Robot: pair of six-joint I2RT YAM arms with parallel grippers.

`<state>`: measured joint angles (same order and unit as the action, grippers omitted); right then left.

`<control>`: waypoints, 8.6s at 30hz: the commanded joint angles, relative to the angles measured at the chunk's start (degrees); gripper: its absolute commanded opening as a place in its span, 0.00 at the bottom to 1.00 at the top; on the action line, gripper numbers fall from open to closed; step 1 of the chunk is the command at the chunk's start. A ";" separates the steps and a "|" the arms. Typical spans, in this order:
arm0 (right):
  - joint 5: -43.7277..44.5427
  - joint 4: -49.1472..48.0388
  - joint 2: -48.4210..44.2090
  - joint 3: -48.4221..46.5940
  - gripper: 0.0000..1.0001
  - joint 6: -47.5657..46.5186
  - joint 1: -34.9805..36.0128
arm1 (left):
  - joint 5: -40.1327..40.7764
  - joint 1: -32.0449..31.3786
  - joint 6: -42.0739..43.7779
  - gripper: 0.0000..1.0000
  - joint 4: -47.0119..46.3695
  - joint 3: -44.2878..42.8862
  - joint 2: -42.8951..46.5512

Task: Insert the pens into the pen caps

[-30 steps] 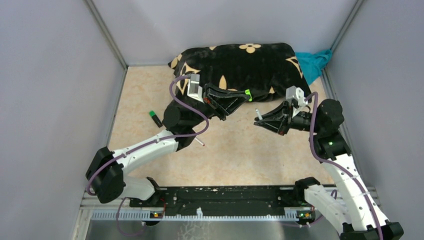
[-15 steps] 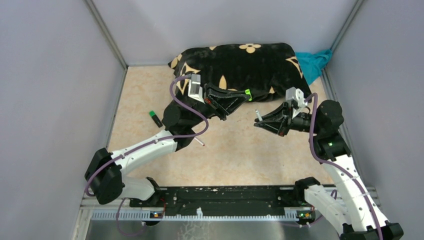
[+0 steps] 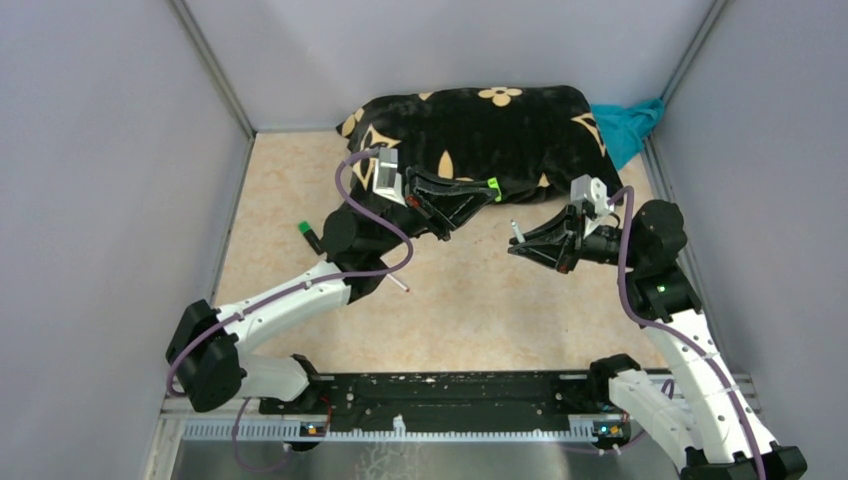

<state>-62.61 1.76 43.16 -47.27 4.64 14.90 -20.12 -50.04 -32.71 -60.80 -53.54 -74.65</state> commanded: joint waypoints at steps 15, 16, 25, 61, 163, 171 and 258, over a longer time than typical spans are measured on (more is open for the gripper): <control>0.61 -8.08 0.41 1.79 0.00 8.31 0.66 | 1.58 0.08 -7.19 0.00 -0.21 -0.07 -0.97; 0.59 -8.58 0.66 1.49 0.00 8.70 0.66 | 1.52 0.09 -7.52 0.00 -0.53 -0.07 -1.38; 1.72 -14.10 1.62 1.04 0.00 13.96 1.25 | 0.73 0.03 -10.67 0.00 -3.97 -0.51 -4.47; 3.95 -14.77 3.06 1.13 0.00 16.45 2.07 | -0.35 0.03 -12.80 0.00 -5.65 -0.78 -5.71; 6.19 -17.57 5.57 1.43 0.00 25.72 4.13 | -5.28 5.22 -30.84 0.00 4.96 -2.72 -7.00; 5.18 -18.50 5.63 0.95 0.00 26.01 4.09 | -4.95 5.12 -30.17 0.00 5.64 -2.16 -6.75; 0.22 -16.46 8.61 1.36 0.00 17.96 2.51 | -8.57 5.83 -7.91 0.97 16.72 -4.69 -0.32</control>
<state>-61.01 -12.03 52.99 -46.37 22.63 17.76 -24.69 -44.49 -42.15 -40.53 -54.52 -73.14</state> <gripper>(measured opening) 0.066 0.985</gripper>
